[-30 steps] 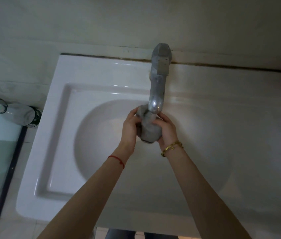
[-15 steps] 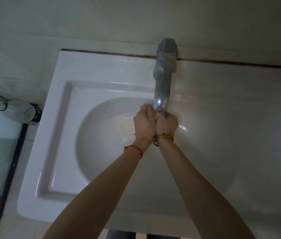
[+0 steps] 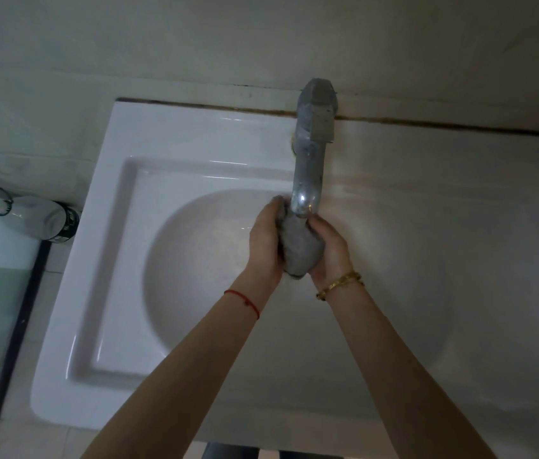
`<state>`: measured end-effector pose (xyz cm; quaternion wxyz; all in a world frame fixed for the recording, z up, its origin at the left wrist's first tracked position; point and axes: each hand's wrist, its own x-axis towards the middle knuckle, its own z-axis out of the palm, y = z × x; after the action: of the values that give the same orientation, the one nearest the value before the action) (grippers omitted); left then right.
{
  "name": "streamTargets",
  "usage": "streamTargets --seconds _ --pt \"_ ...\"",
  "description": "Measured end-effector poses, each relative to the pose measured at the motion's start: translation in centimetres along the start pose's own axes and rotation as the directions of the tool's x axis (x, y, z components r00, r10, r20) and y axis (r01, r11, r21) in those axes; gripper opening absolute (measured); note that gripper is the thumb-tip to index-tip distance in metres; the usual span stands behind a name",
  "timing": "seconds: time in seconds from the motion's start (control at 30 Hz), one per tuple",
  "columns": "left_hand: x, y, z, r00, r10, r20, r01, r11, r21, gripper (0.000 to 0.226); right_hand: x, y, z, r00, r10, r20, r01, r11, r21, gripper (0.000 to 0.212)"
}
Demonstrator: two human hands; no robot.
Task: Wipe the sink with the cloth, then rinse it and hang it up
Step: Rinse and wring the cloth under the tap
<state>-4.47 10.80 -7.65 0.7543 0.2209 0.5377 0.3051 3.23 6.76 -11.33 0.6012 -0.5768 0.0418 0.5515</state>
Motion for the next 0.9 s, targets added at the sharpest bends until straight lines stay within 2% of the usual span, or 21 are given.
streamTargets --seconds 0.03,0.1,0.13,0.2,0.3,0.4,0.47,0.53,0.6,0.63,0.7,0.73,0.77,0.8,0.83,0.87,0.9 --pt "0.2 -0.5 -0.2 0.992 0.128 -0.002 -0.125 0.97 0.209 0.021 -0.2 0.2 0.2 0.999 0.011 -0.037 -0.014 0.995 -0.096 0.054" --pt "0.5 -2.1 -0.5 0.928 0.366 0.063 -0.342 0.777 0.529 0.022 -0.5 0.4 0.7 0.988 -0.076 -0.133 0.024 0.934 -0.355 0.036" --pt "0.5 -2.6 -0.5 0.894 0.44 0.088 -0.404 0.706 0.582 0.023 -0.7 0.3 1.0 0.978 -0.133 -0.162 0.041 0.88 -0.473 0.041" --pt "0.4 -3.2 -0.4 0.858 0.509 0.073 -0.447 0.668 0.595 0.034 -1.4 -0.4 1.7 0.964 -0.207 -0.165 0.051 0.757 -0.651 0.057" --pt "0.9 -3.2 -0.3 0.88 0.475 0.016 -0.402 0.726 0.558 0.049 -1.4 -0.9 2.3 0.957 -0.251 -0.144 0.044 0.618 -0.785 0.057" --pt "1.9 -2.9 -0.3 0.895 0.447 -0.014 -0.354 0.728 0.587 0.035 -1.0 -0.6 2.5 0.932 -0.317 -0.176 0.064 0.622 -0.781 0.055" --pt "2.4 -2.6 -0.2 0.909 0.406 -0.091 -0.283 0.764 0.58 0.035 -0.7 -0.8 2.6 0.913 -0.371 -0.169 0.097 0.599 -0.795 0.052" --pt "2.8 -2.1 0.2 0.926 0.308 -0.22 -0.155 0.838 0.524 0.043 -0.6 -1.0 2.7 0.886 -0.447 -0.128 0.155 0.543 -0.825 0.049" --pt "3.3 -1.6 0.8 0.93 0.153 -0.335 -0.012 0.922 0.386 0.04 -0.9 -0.7 2.6 0.833 -0.546 -0.087 0.24 0.499 -0.832 0.046" --pt "3.4 -1.5 1.1 0.93 0.059 -0.362 0.059 0.95 0.308 0.035 -1.1 -0.4 2.5 0.804 -0.59 -0.077 0.305 0.52 -0.798 0.044" --pt "3.6 -1.3 1.4 0.947 -0.081 -0.31 0.146 0.97 0.193 0.025 -1.1 0.2 1.9 0.775 -0.615 -0.145 0.399 0.654 -0.643 0.037" --pt "3.5 -1.0 1.5 0.96 -0.118 -0.254 0.155 0.98 0.128 0.027 -1.0 0.2 1.6 0.801 -0.563 -0.204 0.392 0.75 -0.532 0.03" --pt "3.4 -0.9 1.4 0.97 -0.15 -0.19 0.161 0.986 0.041 0.035 -0.6 0.0 1.1 0.856 -0.457 -0.243 0.347 0.854 -0.387 0.019" --pt "3.2 -0.7 1.1 0.977 -0.173 -0.126 0.171 0.985 -0.028 0.044 -0.4 -0.3 0.6 0.926 -0.313 -0.209 0.277 0.943 -0.187 0.009" --pt "3.0 -0.5 0.6 0.981 -0.182 -0.073 0.177 0.982 -0.064 0.049 -0.2 -0.8 0.0 0.985 -0.153 -0.084 0.154 0.988 0.008 0.01" --pt "2.8 -0.6 0.1 0.985 -0.167 -0.035 0.165 0.986 -0.035 0.051 -0.3 -1.4 -0.4 0.997 -0.03 0.065 0.021 0.99 0.138 0.017" --pt "2.6 -0.8 -0.4 0.994 -0.112 -0.012 0.112 0.994 0.018 0.048 -0.7 -2.0 -0.8 0.984 0.047 0.171 -0.079 0.98 0.183 0.026"
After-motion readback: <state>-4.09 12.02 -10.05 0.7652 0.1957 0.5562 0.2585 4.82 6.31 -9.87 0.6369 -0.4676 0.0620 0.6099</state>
